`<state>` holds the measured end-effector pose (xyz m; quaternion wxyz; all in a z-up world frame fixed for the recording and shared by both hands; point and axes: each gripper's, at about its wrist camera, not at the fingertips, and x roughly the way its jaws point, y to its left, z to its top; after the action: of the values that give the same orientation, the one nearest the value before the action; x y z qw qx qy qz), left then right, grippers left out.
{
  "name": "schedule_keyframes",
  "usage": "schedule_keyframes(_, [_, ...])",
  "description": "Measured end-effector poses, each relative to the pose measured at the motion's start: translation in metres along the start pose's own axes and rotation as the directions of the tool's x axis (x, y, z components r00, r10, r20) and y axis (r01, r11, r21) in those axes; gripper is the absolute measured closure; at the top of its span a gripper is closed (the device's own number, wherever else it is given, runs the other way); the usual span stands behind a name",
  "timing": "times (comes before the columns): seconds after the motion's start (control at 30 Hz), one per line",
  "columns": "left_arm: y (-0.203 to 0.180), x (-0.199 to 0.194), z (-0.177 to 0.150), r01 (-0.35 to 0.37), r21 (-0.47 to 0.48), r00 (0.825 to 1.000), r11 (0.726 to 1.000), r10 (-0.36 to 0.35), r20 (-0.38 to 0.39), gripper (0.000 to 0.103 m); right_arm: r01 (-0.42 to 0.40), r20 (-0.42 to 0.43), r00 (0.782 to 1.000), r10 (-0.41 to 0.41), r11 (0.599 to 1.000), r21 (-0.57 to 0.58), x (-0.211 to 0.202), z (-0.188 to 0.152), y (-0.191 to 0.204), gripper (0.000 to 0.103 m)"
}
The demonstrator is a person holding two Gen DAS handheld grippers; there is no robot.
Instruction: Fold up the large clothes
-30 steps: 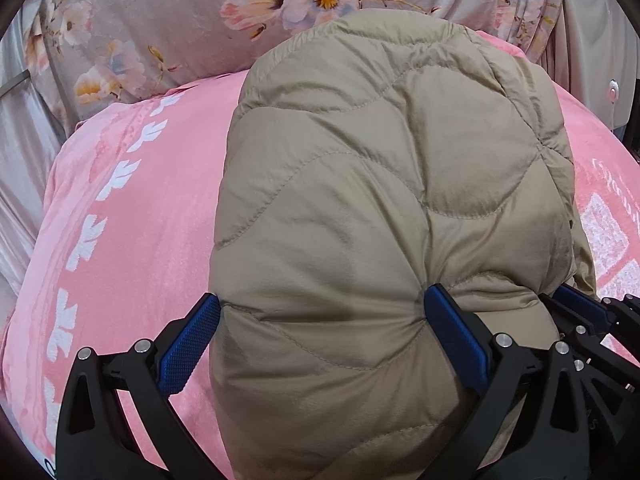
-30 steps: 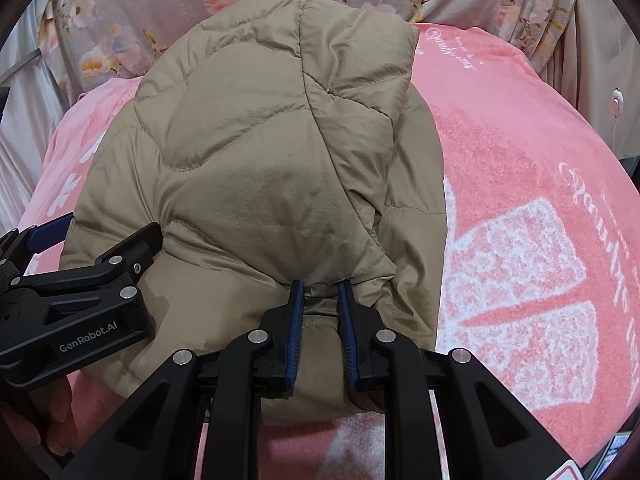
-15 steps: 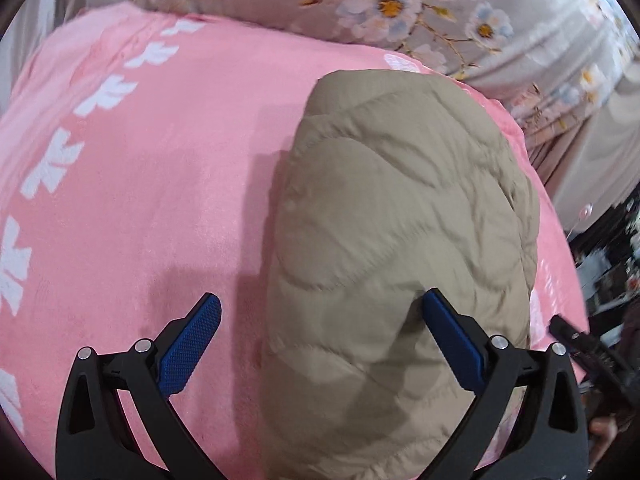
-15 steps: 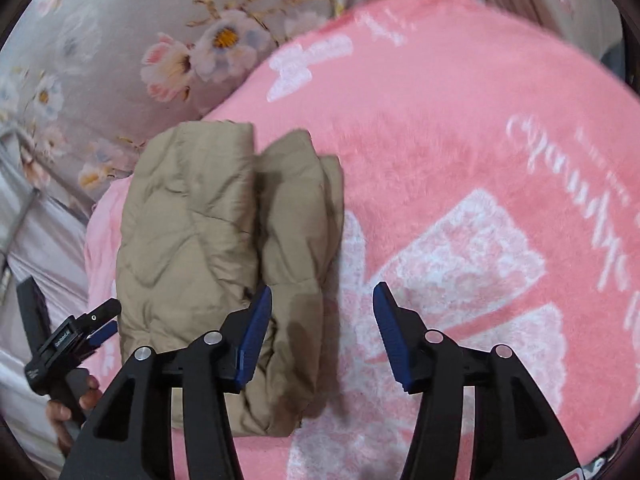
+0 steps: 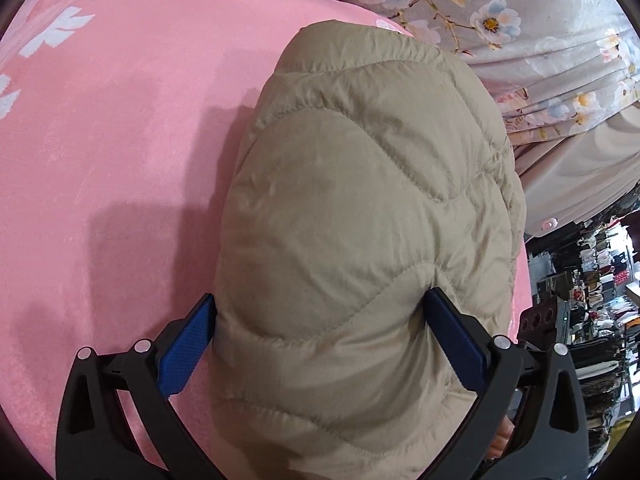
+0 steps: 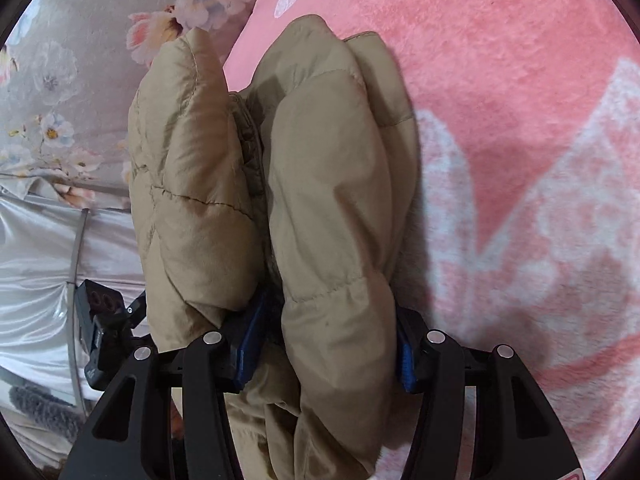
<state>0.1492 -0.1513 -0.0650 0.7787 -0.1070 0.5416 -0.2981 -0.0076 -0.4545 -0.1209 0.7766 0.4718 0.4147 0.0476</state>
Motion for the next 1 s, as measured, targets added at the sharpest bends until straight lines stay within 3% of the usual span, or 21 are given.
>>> schedule_keyframes(0.23, [0.001,0.004,0.004,0.001,0.008,1.000,1.000,-0.001,0.024,0.005,-0.068,0.008,0.998,0.068,0.997,0.020,0.015,0.003,0.002,0.049])
schedule_keyframes(0.3, [0.004,0.004,0.003,0.011,0.019,0.999,1.000,-0.012,0.030,0.005,-0.080,0.007,0.997,0.080,0.997,0.008,0.020,0.003,0.004,0.056])
schedule_keyframes(0.37, [0.003,0.003,0.003,0.015,0.032,0.999,0.999,-0.016,0.037,0.005,-0.114,0.008,0.993,0.114,0.993,0.014,0.021,0.003,0.002,0.071])
schedule_keyframes(0.4, [0.001,0.001,0.003,0.010,0.046,0.999,0.999,-0.012,0.046,0.008,-0.112,0.019,0.994,0.112,0.994,0.003,0.019,0.002,0.005,0.074])
schedule_keyframes(0.47, [-0.007,-0.007,0.000,-0.016,0.098,0.997,0.995,0.009,0.077,0.017,-0.064,0.055,0.996,0.067,0.996,-0.057,0.013,0.000,0.019,0.085])
schedule_keyframes(0.57, [-0.021,-0.018,-0.001,-0.056,0.156,0.993,0.986,0.038,0.115,0.031,0.064,0.140,0.989,-0.041,0.985,-0.162,0.000,-0.006,0.050,0.088])
schedule_keyframes(0.67, [-0.034,-0.032,-0.001,-0.092,0.209,0.986,0.974,0.059,0.158,0.040,0.188,0.232,0.964,-0.129,0.949,-0.253,-0.011,-0.013,0.083,0.089])
schedule_keyframes(0.83, [-0.059,-0.059,-0.004,-0.170,0.302,0.960,0.938,0.089,0.265,0.047,0.296,0.369,0.915,-0.163,0.893,-0.338,-0.033,-0.025,0.128,0.090])
schedule_keyframes(1.0, [-0.074,-0.085,-0.001,-0.203,0.348,0.935,0.915,0.076,0.346,0.050,0.364,0.465,0.870,-0.164,0.849,-0.382,-0.051,-0.033,0.154,0.090])
